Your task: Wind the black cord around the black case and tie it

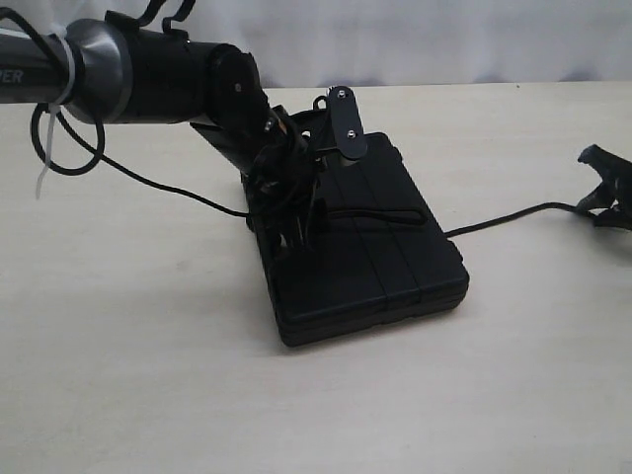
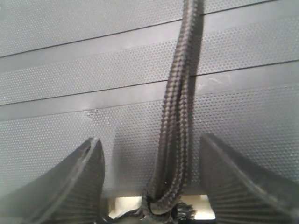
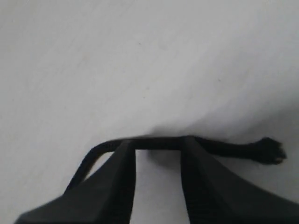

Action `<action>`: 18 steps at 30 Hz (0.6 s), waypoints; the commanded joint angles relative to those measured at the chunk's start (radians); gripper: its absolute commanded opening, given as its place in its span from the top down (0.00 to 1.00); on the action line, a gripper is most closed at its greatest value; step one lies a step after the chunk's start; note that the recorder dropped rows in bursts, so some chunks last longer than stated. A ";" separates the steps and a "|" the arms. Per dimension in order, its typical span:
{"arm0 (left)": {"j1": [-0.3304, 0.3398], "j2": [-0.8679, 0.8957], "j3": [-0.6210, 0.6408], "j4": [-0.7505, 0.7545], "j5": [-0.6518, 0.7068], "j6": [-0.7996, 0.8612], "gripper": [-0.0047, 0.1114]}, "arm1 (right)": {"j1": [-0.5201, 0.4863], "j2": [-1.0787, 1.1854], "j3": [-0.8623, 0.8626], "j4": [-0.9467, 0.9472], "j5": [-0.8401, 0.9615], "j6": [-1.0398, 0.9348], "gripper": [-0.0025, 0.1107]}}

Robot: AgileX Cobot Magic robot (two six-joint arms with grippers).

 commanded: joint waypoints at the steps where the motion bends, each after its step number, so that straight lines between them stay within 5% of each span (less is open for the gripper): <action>1: 0.003 0.001 0.000 0.001 -0.008 -0.008 0.47 | 0.059 0.058 -0.031 -0.006 0.058 -0.055 0.69; 9: 0.003 0.004 0.000 -0.001 -0.008 -0.008 0.47 | 0.210 0.089 -0.109 -0.006 0.061 -0.036 0.69; 18: 0.003 0.004 0.000 -0.001 -0.002 -0.008 0.47 | 0.229 0.094 -0.107 -0.099 0.085 0.165 0.69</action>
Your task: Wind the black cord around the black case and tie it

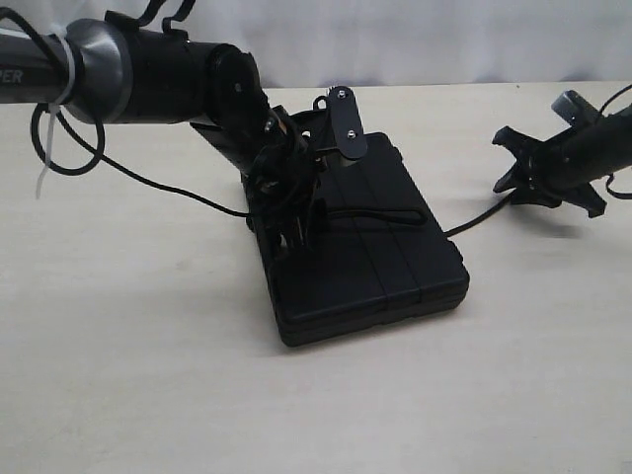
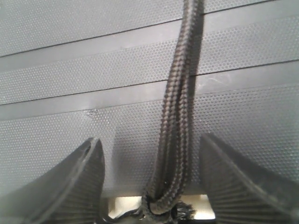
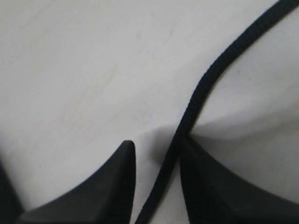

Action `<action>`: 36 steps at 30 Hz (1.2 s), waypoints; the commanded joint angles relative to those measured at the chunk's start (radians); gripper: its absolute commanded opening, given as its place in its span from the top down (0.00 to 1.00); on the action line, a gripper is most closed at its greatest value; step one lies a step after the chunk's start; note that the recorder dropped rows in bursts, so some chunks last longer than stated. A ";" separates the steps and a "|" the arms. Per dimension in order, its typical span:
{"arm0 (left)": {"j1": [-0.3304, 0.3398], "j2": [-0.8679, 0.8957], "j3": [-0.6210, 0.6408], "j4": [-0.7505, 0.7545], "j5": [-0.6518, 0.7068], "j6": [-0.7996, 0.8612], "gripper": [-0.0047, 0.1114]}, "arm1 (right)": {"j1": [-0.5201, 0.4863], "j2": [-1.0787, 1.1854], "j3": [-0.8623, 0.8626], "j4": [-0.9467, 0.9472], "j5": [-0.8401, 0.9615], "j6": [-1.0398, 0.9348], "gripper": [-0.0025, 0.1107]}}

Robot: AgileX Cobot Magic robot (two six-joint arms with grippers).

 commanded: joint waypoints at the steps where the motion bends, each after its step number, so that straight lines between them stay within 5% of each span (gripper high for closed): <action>1: 0.003 0.004 0.000 -0.001 -0.002 -0.008 0.47 | 0.036 0.026 0.014 -0.094 0.054 0.069 0.69; 8: 0.003 0.004 0.000 -0.001 -0.002 -0.008 0.47 | 0.117 0.026 0.014 -0.340 0.029 0.269 0.69; 10: 0.003 0.004 0.000 -0.001 -0.002 -0.008 0.47 | 0.117 0.035 0.014 -0.350 0.045 0.260 0.77; 12: 0.003 0.004 0.000 -0.001 -0.002 -0.008 0.47 | 0.117 0.058 0.014 -0.350 0.060 0.194 0.94; 29: 0.003 0.004 0.000 -0.035 -0.030 -0.005 0.47 | 0.117 -0.041 0.053 -0.327 -0.012 -0.453 0.94; 36: 0.003 0.004 0.000 -0.035 -0.055 0.000 0.47 | 0.117 -0.163 0.215 0.072 -0.156 -1.028 0.94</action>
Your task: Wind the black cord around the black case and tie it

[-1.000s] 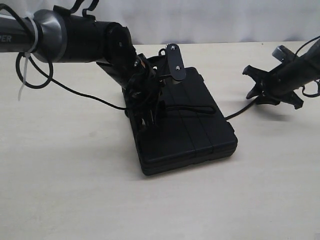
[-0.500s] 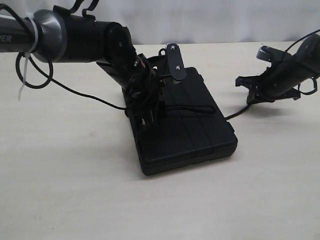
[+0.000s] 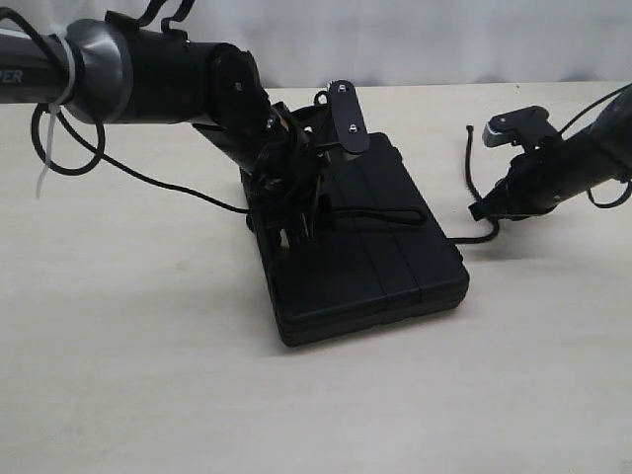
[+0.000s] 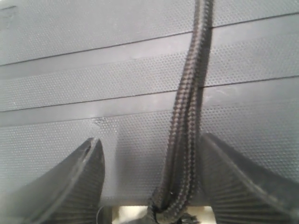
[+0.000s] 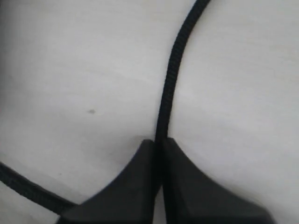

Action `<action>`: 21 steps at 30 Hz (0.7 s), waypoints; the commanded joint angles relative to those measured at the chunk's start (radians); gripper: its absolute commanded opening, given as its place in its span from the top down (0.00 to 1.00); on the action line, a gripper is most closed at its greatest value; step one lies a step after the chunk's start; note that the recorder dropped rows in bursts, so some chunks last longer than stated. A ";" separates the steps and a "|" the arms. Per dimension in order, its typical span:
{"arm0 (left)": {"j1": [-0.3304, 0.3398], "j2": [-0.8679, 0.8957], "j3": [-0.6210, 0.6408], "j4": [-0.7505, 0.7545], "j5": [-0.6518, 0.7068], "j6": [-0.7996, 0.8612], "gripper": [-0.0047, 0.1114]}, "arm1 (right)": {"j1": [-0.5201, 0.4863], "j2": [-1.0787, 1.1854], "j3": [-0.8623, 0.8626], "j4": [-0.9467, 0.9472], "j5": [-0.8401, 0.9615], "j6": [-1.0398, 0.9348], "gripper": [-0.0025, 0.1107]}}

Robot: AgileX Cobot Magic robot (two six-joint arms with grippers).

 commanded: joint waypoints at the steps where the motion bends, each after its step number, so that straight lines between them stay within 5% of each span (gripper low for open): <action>1: 0.003 0.006 0.000 -0.010 -0.029 0.000 0.47 | 0.001 -0.070 0.065 0.228 -0.030 -0.294 0.94; 8: 0.003 0.037 0.000 -0.008 -0.048 0.000 0.47 | 0.001 -0.128 0.077 0.280 -0.050 -0.239 0.94; 10: 0.003 0.039 0.000 -0.008 -0.048 0.000 0.47 | -0.001 -0.115 0.068 0.336 -0.102 -0.028 0.93; 14: 0.003 0.041 0.000 -0.010 -0.046 0.000 0.47 | -0.003 -0.080 -0.045 -0.238 0.032 0.752 0.61; 16: 0.003 0.041 0.000 -0.010 -0.046 0.000 0.47 | 0.001 -0.056 -0.093 -0.480 0.081 1.029 0.56; 21: 0.003 0.041 0.000 -0.010 -0.041 0.000 0.47 | 0.036 0.058 -0.187 -0.458 0.091 1.047 0.58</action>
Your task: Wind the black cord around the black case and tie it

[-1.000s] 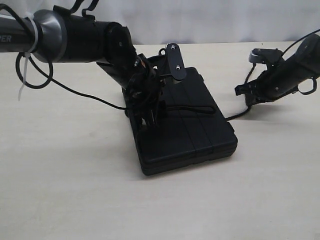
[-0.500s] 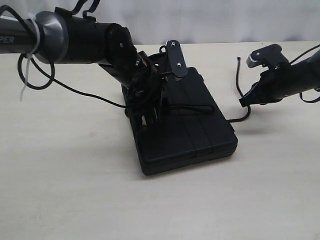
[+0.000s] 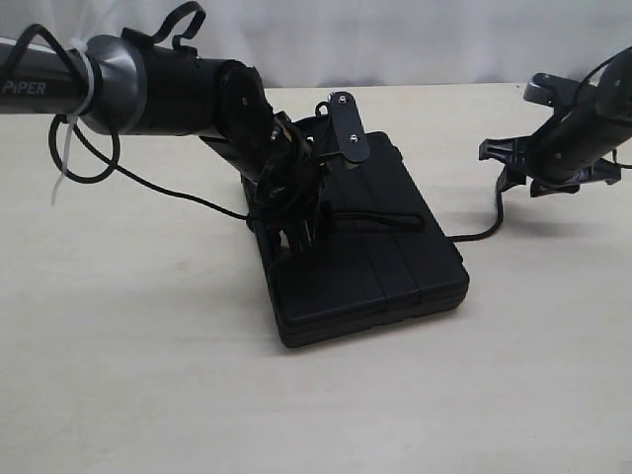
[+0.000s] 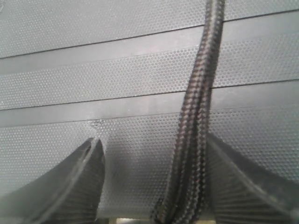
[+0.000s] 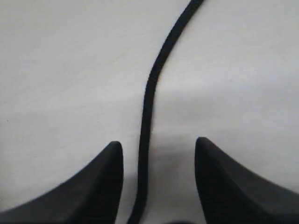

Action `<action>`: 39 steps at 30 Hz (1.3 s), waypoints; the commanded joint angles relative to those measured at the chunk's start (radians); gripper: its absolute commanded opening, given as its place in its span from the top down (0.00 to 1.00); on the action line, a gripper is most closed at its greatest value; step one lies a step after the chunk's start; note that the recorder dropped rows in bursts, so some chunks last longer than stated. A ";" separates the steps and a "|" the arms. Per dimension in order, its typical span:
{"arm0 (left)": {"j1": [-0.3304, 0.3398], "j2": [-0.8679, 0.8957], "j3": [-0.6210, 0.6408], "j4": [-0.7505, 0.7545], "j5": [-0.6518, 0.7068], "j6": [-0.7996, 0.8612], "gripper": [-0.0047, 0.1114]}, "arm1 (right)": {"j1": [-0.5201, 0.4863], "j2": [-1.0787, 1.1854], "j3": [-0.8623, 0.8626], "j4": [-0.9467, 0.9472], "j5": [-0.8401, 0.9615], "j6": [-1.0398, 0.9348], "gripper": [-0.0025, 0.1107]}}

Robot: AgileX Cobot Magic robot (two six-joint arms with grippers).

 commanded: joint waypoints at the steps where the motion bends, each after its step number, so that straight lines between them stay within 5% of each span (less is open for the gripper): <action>1: 0.003 0.003 0.000 -0.004 -0.008 0.000 0.47 | 0.028 0.094 -0.073 -0.011 0.012 0.027 0.58; 6: 0.003 0.003 0.000 -0.004 -0.012 0.002 0.47 | 0.028 0.179 -0.138 0.001 0.017 0.031 0.61; 10: 0.003 0.003 0.000 -0.004 -0.016 0.002 0.47 | 0.028 0.209 -0.143 0.005 0.054 -0.069 0.94; 17: 0.003 0.003 0.000 -0.002 -0.016 0.002 0.47 | 0.028 0.122 -0.130 0.143 0.117 -0.437 0.94; 22: 0.003 0.003 0.000 -0.002 -0.031 0.021 0.47 | 0.028 -0.001 0.038 0.233 -0.016 -0.786 0.94; 27: 0.003 0.003 0.000 -0.002 -0.090 0.021 0.47 | 0.028 -0.078 0.168 0.554 -0.017 -1.215 0.94; 31: 0.003 0.003 0.000 -0.031 -0.168 0.016 0.48 | 0.028 -0.131 0.205 0.562 0.016 -1.229 0.94; 32: 0.003 0.003 0.000 -0.061 -0.181 0.014 0.49 | 0.028 -0.146 0.211 0.562 0.020 -1.229 0.94; 36: 0.003 0.003 0.000 -0.063 -0.138 0.032 0.83 | 0.028 -0.197 0.211 0.572 0.077 -1.230 0.94; 39: 0.003 0.003 0.000 -0.064 -0.110 0.070 0.90 | 0.028 -0.229 0.211 0.586 0.131 -1.230 0.94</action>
